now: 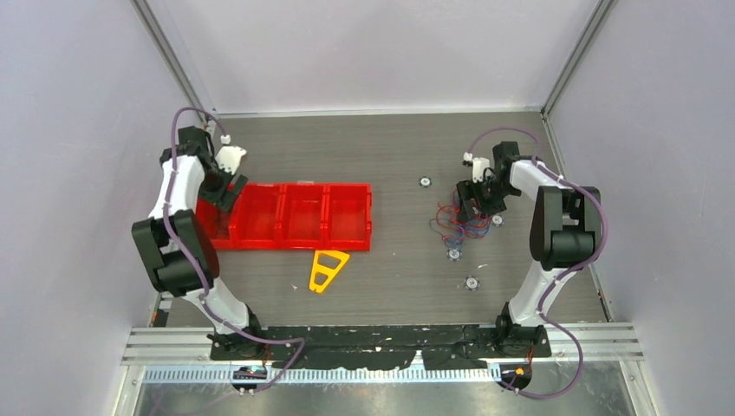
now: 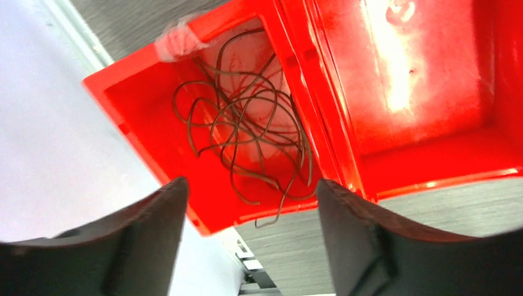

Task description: Untangle the cables

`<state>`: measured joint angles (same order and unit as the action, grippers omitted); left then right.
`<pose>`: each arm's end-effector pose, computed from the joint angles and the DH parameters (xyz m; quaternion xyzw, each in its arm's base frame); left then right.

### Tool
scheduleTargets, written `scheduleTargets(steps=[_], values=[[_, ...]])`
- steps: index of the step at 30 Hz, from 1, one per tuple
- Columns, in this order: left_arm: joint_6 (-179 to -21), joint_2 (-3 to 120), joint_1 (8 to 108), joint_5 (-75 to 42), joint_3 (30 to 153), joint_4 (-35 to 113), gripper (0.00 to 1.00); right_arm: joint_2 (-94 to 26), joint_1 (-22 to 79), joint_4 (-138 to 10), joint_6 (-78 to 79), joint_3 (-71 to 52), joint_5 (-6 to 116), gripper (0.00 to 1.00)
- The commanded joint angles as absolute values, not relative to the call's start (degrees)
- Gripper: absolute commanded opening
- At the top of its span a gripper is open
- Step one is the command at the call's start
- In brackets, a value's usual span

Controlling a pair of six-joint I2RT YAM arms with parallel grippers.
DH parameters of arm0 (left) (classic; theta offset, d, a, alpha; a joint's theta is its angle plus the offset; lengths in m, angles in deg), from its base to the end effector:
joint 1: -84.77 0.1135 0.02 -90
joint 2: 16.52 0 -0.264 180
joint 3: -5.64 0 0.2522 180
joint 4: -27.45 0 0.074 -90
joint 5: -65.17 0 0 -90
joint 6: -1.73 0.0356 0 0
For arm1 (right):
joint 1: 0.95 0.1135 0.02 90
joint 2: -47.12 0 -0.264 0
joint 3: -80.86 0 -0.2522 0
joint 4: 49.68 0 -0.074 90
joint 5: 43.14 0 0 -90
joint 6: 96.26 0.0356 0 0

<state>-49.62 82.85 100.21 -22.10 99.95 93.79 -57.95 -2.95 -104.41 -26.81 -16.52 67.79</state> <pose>0.3370 0.0913 0.2479 0.2022 0.9656 0.0525 0.1546 0.3458 0.0007 0.1675 -0.1775 0.9612 0.1556 0.1430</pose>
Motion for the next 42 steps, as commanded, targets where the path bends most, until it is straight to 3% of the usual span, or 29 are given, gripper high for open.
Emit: scheduleTargets(steps=[1,3,10,19,21,24,26,32,37,42], values=[[-50.26,73.74,100.05,-20.31,102.47,98.21,0.87,-57.79,-2.88,-109.03,-29.28,-14.6,70.97,0.77],[-50.55,71.87,100.06,-18.58,104.35,99.62,0.98,-56.72,-2.88,-109.43,-29.66,-15.22,72.32,0.77],[-55.76,70.21,97.04,-8.73,117.36,102.49,1.0,-49.66,-2.88,-110.49,-30.61,-15.97,75.16,0.78],[-62.23,73.89,69.27,1.02,119.64,91.38,1.0,-48.61,-3.14,-110.8,-32.04,-18.06,70.83,0.72],[-63.97,75.74,62.87,2.43,117.73,86.54,1.0,-50.23,-3.26,-109.8,-31.19,-17.37,70.51,0.56],[-64.97,79.23,55.01,5.63,116.38,80.37,1.0,-50.87,-3.63,-110.28,-31.0,-14.13,71.87,0.19],[-67.65,80.82,52.07,9.86,114.64,74.34,1.0,-48.81,-4.26,-111.33,-32.63,-12.66,75.69,0.08],[-71.35,85.05,46.9,21.6,112.12,56.9,0.89,-35.1,-4.86,-114.57,-41.27,-12.49,90.96,0.06],[-67.96,88.17,43.78,24.27,114.37,50.28,0.79,-30.83,-4.52,-116.2,-44.36,-12.78,94.04,0.05],[-67.17,91.11,40.79,24.2,118.03,46.65,0.74,-29.65,-4.31,-116.69,-44.03,-11.84,94.7,0.05]])
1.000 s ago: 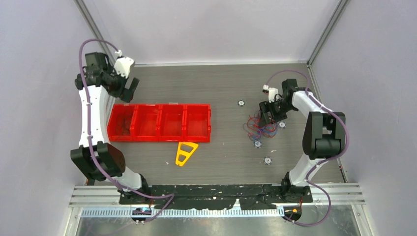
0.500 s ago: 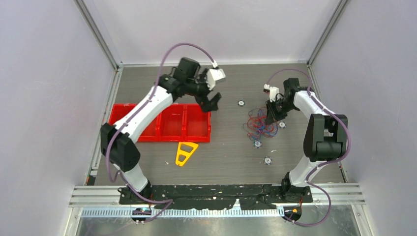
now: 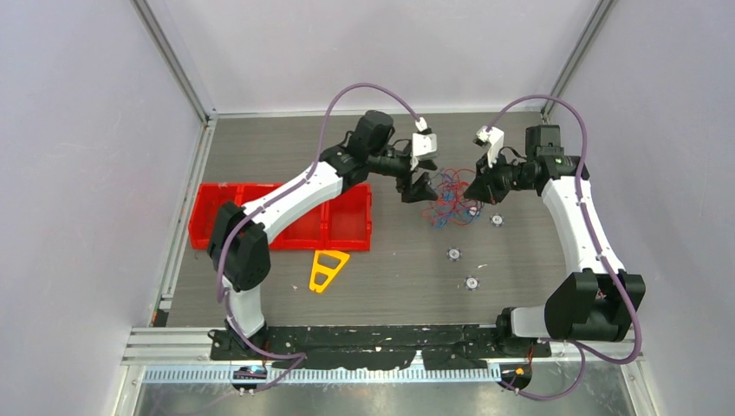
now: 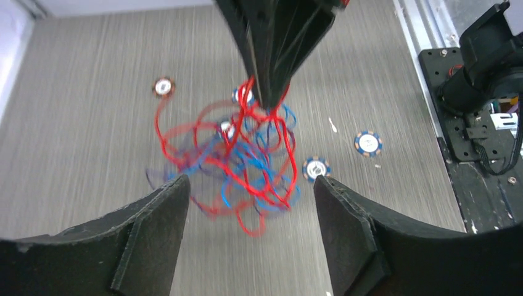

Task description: Untangle the cables

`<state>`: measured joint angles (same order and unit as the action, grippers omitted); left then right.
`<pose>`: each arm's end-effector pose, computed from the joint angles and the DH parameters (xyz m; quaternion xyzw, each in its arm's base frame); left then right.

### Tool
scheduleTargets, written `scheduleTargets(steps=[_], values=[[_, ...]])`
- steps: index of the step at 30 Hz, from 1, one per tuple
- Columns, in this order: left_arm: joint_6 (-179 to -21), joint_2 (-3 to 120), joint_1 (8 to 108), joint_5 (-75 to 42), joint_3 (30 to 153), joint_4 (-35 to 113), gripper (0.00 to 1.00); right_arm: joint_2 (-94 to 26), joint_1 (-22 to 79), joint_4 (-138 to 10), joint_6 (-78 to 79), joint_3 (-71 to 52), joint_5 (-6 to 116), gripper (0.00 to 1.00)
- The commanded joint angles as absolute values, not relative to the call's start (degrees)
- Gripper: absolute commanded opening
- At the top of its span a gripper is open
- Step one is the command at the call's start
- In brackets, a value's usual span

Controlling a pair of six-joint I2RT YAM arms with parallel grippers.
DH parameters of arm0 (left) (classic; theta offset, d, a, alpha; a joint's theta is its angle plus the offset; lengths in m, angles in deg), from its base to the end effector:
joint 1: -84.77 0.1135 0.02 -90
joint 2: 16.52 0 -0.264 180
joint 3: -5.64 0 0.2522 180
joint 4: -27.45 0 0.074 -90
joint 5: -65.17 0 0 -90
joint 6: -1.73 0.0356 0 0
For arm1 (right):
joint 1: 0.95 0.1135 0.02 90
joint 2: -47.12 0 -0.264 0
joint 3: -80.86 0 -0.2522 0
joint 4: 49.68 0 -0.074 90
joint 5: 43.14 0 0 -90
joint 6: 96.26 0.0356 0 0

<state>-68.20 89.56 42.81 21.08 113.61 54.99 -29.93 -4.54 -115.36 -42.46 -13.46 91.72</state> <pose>0.3058 -0.3093 0.3327 0.5796 0.5610 -0.4172 0.4187 0.2652 0.0085 0.3254 -0.3527 0.8204 0.2548 0.3710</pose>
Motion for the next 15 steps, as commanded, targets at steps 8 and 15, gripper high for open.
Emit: scheduleTargets(steps=[8,15], values=[[-71.77,92.86,37.88,21.42,117.77,45.04,0.61,-29.54,-4.16,-115.73,-41.92,-11.08,94.51,0.06],[-80.02,96.63,37.13,17.49,120.11,45.39,0.6,-29.25,-4.11,-116.16,-41.7,-10.89,94.88,0.05]])
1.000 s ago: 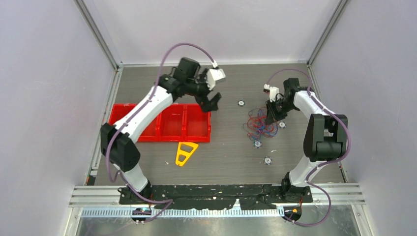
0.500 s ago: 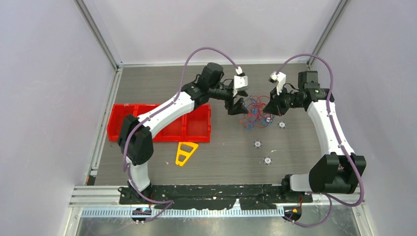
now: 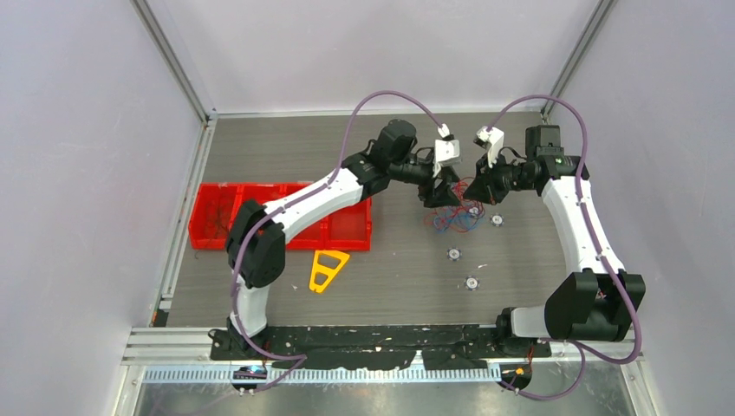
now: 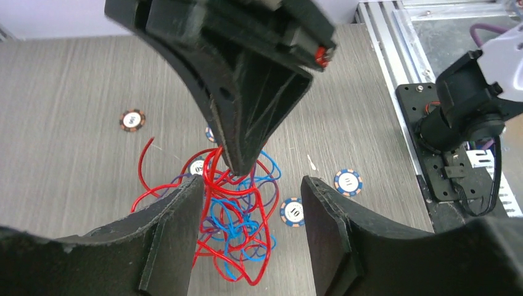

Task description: Untangle the cables

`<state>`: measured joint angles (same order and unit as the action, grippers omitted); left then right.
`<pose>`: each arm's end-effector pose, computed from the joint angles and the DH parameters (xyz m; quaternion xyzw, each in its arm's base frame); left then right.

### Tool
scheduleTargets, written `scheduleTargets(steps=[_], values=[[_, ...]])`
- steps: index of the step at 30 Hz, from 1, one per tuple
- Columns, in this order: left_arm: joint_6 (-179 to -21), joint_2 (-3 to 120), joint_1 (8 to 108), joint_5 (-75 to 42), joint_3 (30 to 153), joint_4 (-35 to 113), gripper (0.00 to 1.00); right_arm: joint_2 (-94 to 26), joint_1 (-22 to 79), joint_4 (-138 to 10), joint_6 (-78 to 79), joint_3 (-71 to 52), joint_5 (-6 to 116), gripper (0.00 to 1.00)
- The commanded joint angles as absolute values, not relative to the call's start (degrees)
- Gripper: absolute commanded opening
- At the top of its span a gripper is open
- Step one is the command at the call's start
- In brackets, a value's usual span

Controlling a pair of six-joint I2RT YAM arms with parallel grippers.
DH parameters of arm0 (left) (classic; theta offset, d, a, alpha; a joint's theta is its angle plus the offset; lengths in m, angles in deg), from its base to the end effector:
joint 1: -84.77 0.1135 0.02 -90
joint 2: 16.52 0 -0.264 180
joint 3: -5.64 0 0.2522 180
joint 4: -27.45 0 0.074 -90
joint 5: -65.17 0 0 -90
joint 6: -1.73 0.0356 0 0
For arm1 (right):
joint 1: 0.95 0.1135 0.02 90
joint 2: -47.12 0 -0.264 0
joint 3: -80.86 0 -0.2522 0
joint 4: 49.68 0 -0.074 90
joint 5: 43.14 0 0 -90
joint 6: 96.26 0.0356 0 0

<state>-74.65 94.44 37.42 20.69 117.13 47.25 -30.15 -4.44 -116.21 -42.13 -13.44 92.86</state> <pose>0.2930 -0.3556 0.3297 0.5745 0.5344 -0.4568 0.4192 0.2645 0.0095 0.3242 -0.3499 0.8200 0.2686 0.3647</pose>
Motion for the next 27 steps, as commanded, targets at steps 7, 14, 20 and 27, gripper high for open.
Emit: scheduleTargets(steps=[7,14,20,27], values=[[-69.62,91.25,37.9,21.0,110.75,45.08,0.54,-30.53,-4.11,-118.11,-42.11,-9.24,94.93,0.06],[-61.89,93.42,37.91,20.28,112.83,52.27,0.41,-31.85,-4.11,-118.15,-41.58,-8.72,95.51,0.05],[-60.52,93.35,37.92,20.14,113.36,52.04,0.11,-31.92,-4.11,-118.1,-41.61,-9.49,94.71,0.05],[-62.44,93.91,37.92,19.94,118.7,55.26,0.0,-32.65,-4.38,-117.03,-41.99,-10.85,93.63,0.09]])
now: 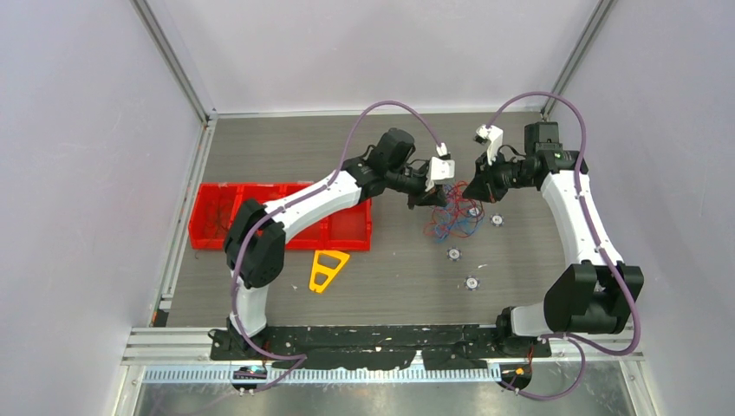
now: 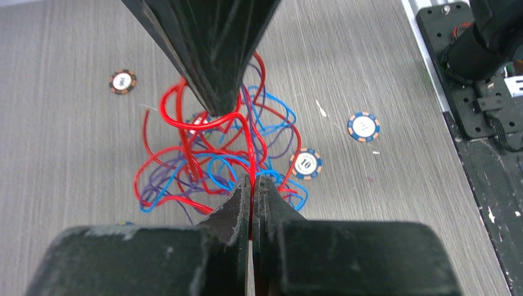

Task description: Untangle the cables

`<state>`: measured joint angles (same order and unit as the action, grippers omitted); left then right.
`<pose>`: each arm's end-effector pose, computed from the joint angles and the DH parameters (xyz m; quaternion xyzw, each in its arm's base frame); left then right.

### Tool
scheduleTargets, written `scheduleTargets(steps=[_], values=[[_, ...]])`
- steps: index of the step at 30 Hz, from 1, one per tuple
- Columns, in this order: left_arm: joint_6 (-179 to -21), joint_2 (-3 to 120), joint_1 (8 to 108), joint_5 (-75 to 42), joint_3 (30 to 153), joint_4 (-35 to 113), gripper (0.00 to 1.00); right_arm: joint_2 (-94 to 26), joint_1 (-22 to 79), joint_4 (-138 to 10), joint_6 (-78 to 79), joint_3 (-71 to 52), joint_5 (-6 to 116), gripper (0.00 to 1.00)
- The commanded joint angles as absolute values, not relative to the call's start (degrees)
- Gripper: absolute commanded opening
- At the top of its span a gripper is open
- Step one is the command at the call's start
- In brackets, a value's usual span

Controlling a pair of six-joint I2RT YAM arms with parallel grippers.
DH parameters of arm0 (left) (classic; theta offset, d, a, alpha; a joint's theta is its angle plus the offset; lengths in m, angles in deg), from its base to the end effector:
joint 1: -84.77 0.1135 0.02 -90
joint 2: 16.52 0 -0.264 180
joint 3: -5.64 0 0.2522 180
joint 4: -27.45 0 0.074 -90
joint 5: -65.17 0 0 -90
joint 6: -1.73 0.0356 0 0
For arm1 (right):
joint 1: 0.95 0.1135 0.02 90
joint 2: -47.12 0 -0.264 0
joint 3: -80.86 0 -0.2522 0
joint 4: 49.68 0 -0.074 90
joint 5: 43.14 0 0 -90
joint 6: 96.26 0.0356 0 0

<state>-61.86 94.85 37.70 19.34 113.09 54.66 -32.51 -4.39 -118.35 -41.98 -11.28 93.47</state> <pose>0.2904 -0.3486 0.2907 0.6308 0.5362 -0.4038 0.3893 0.2717 0.0096 0.3236 -0.3438 0.8250 0.2819 0.3489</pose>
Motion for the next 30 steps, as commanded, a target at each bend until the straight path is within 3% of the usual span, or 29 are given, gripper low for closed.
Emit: scheduleTargets(steps=[1,6,12,15,20,26,30], values=[[-63.54,93.64,37.92,19.99,119.71,55.26,0.0,-32.58,-4.42,-115.05,-41.57,-12.26,92.11,0.12],[-73.27,90.78,37.92,20.57,124.01,48.88,0.0,-34.11,-4.46,-100.51,-33.3,-19.7,83.0,0.41],[-81.29,92.02,37.84,20.25,132.74,47.65,0.0,-40.5,-4.39,-85.87,-20.74,-26.05,81.42,0.47],[-82.48,91.93,37.92,18.82,135.13,47.85,0.0,-43.07,-4.39,-81.85,-17.13,-27.01,81.77,0.58],[-81.25,92.93,38.07,14.48,140.27,50.84,0.0,-39.25,-5.48,-83.09,-21.31,-29.08,83.87,0.75],[-83.28,93.69,38.38,8.08,142.09,53.21,0.0,-27.47,-13.98,-91.11,-29.28,-29.27,89.63,0.98],[-87.24,94.17,38.4,6.73,141.88,53.56,0.0,-21.19,-16.45,-96.2,-34.52,-27.61,97.11,0.95]])
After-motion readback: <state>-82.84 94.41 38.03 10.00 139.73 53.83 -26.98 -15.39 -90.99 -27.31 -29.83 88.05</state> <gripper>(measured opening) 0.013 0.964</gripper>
